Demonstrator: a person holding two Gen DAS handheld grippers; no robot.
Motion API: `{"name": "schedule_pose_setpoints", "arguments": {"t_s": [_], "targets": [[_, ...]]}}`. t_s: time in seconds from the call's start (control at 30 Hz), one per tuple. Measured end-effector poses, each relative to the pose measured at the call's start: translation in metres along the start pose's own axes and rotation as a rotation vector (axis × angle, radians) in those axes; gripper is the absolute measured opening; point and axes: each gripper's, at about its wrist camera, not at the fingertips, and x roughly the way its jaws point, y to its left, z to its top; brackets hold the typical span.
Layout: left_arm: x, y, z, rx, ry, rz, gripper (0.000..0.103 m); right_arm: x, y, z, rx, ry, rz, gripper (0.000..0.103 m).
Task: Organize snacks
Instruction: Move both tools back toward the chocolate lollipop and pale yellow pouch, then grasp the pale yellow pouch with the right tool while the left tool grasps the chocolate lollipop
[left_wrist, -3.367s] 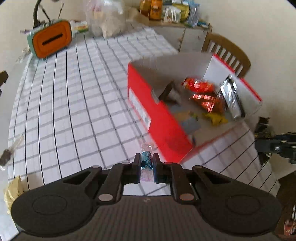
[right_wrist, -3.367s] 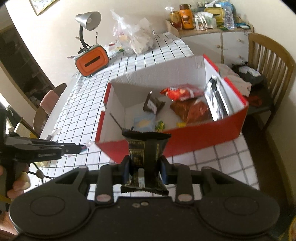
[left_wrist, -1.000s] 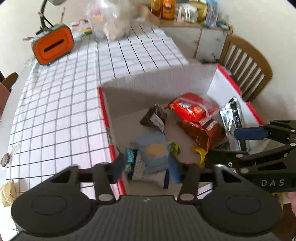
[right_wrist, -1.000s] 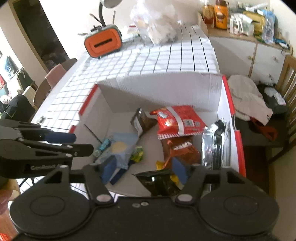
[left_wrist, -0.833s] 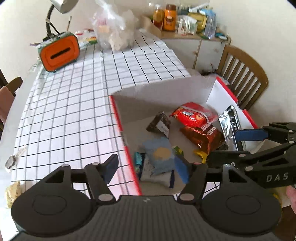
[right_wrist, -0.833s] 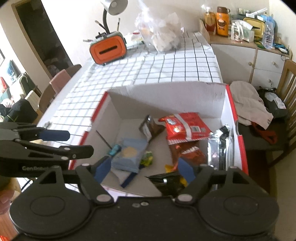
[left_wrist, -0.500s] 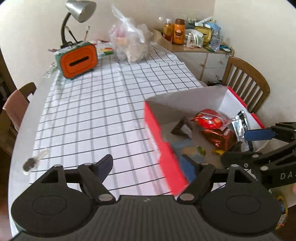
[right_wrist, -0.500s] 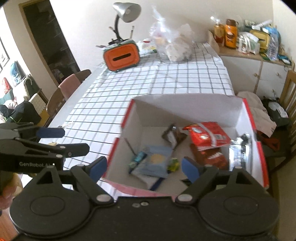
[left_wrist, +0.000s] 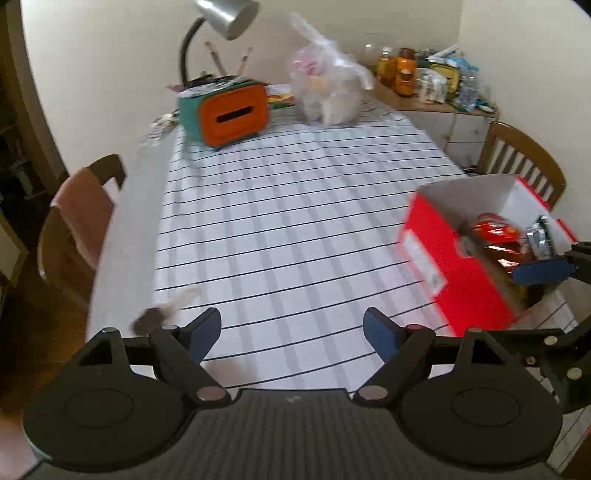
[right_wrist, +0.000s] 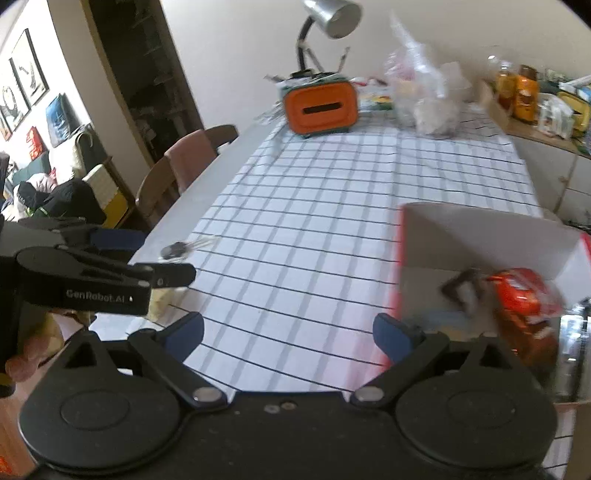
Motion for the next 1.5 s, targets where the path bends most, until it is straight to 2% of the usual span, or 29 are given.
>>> {"name": "schedule_pose_setpoints", "arguments": {"t_s": [0.2,0.5,0.57,0.67,0.87,1.07,1.27,1.43,1.5], "targets": [[0.005,0.07,-0.013,-0.045,0.023,0.047,0.084,0.042,0.054,0.013,-0.017,0.04,0.018,0.098],[0.022,0.145,-0.033,-0.074,0.049,0.126,0.084,0.117,0.122,0.028,-0.027,0.118,0.044,0.097],[0.026,0.156,-0.036,-0.056,0.049,0.143,0.084,0.136,0.136,0.028,-0.044,0.146,0.047,0.097],[0.033,0.168,-0.038,-0.02,0.045,0.125,0.084,0.164,0.154,0.028,-0.046,0.196,0.042,0.095],[0.058,0.181,-0.041,0.112,0.066,0.081,0.084,0.199,0.18,0.022,-0.058,0.255,0.014,0.09],[0.084,0.187,-0.042,0.193,0.103,0.053,0.084,0.226,0.195,0.018,-0.075,0.3,-0.03,0.084],[0.109,0.188,-0.042,0.247,0.139,0.013,0.084,0.239,0.201,0.013,-0.101,0.334,-0.044,0.07],[0.128,0.189,-0.036,0.244,0.154,-0.017,0.084,0.236,0.204,0.012,-0.138,0.32,-0.025,0.047],[0.135,0.187,-0.033,0.251,0.153,-0.027,0.084,0.233,0.202,0.012,-0.144,0.319,-0.027,0.043]]}}
